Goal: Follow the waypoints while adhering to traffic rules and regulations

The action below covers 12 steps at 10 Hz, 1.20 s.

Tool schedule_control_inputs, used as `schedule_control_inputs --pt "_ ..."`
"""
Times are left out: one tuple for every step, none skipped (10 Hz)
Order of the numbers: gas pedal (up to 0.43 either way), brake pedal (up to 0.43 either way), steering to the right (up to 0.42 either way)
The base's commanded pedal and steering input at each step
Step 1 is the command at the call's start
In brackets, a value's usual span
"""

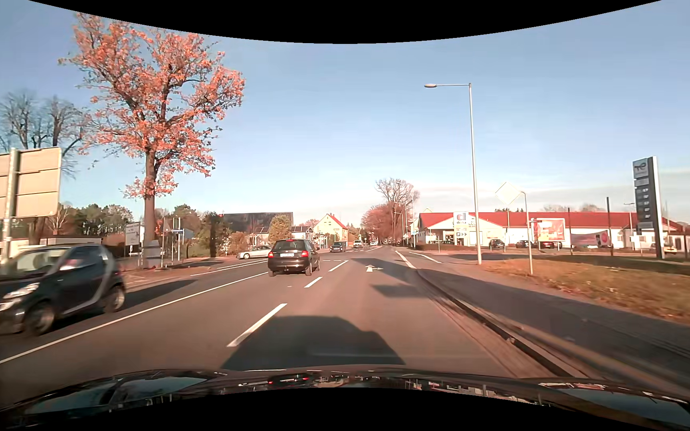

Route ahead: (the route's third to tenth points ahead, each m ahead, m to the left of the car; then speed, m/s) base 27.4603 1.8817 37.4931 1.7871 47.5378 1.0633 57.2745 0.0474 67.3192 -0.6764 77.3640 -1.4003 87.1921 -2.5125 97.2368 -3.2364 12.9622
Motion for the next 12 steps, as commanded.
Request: schedule_control_inputs --pt "0.138 0.0 0.011" --pt "0.138 0.0 0.011" --pt "0.138 0.0 0.011" --pt "0.138 0.0 0.011" --pt "0.138 0.0 0.011" --pt "0.138 0.0 0.011" --pt "0.138 0.0 0.01" --pt "0.138 0.0 0.011" --pt "0.138 0.0 0.011" --pt "0.138 0.0 0.01" --pt "0.138 0.0 0.01" --pt "0.13 0.0 0.011"
